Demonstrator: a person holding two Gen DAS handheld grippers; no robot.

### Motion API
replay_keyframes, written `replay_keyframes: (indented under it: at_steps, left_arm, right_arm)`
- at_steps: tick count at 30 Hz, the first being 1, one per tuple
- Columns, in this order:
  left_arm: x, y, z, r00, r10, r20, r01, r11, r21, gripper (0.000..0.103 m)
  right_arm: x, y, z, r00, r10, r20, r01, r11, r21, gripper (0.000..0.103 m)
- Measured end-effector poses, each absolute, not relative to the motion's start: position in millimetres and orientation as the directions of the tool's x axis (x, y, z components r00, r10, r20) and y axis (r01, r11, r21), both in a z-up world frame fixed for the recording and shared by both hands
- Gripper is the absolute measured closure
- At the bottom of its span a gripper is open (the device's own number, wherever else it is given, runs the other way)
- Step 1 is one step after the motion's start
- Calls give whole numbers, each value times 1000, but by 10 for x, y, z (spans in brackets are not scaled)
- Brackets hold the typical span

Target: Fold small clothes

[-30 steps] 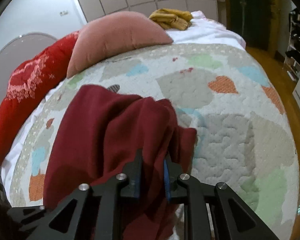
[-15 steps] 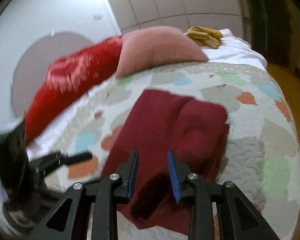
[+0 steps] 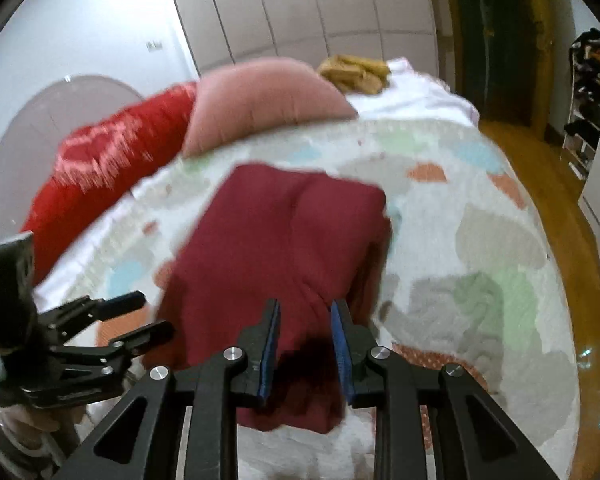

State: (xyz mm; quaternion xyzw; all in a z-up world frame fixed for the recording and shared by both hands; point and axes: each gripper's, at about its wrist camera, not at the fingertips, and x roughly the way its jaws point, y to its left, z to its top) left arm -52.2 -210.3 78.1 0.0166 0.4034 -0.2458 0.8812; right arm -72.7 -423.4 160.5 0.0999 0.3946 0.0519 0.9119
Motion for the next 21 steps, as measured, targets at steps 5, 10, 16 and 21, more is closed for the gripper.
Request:
replay_keyframes:
  at_steps: [5, 10, 16, 21]
  left_arm:
    - [-362, -2220, 852, 572, -398, -718, 437, 888, -144, 37]
    - [-133, -2338, 729, 567, -383, -729, 422, 895, -142, 37]
    - [-4, -2488, 622, 568, -384, -728, 444, 888, -122, 31]
    - [26, -2549, 559, 573, -373, -730, 456, 885, -95, 27]
  right_arm:
    - [-619, -4025, 1610, 683, 161, -713, -29, 981, 194, 79]
    - [-410, -4058, 1452, 672, 128, -729, 14, 982, 186, 79]
    - [-210, -4259, 1072, 624, 101, -775, 89, 976, 199, 79]
    - [-225, -4268, 1021, 636, 101, -765, 77, 978, 193, 79]
